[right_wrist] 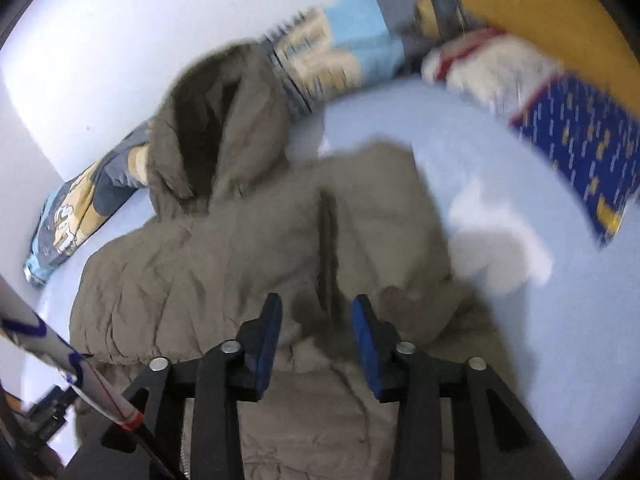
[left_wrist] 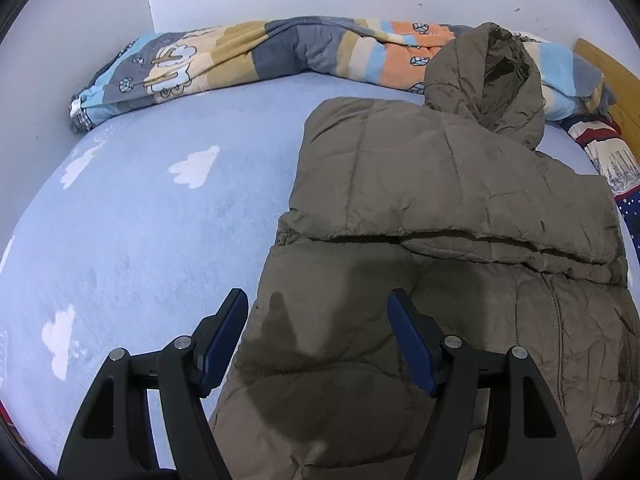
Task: Fold large clothes
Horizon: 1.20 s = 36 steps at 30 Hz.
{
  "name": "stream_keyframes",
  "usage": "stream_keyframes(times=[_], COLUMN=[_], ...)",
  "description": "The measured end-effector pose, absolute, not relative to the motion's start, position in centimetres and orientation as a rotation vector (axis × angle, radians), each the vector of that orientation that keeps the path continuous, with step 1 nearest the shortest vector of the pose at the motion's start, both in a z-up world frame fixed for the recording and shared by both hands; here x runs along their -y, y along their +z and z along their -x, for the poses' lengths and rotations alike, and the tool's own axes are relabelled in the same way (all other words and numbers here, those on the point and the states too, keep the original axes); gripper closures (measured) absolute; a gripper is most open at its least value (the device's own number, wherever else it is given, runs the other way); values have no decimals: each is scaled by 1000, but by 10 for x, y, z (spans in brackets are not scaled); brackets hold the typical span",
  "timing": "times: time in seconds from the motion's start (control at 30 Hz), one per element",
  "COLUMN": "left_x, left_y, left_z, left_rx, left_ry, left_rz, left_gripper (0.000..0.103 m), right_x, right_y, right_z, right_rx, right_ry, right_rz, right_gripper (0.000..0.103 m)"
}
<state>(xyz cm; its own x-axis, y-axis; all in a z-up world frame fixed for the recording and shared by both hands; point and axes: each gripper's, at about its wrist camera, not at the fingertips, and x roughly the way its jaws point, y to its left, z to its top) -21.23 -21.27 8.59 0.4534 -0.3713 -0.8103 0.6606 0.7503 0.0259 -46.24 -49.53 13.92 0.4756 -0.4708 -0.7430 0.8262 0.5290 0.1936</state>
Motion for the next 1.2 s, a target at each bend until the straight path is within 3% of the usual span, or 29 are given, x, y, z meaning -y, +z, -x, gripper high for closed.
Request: stream_keyframes(times=[0.4,0.57,0.67,0.8,1.2], left_x=[265,285,276,270,226], left_y=[105,66,55,52,108], left_z=[191,179,162,156,229], left_rx=[-731,-810,-900,-931,-791], left_ry=[-700,-692,-689,-698,-736], left_rz=[-351,-441,-370,-332,-333], left_gripper=[32,30,23,21,22], right_x=[475,493,501,514,485], right_y=[120,102,87,68,119], right_z=[426,427,422,426,454], right_rx=[-737,-788,-848,-882,-816], right_ry=[-739,-759,-778,-753,-756], right_rz=[-393,-390,-371,-453,-488], right_gripper=[55,55,55,54,52])
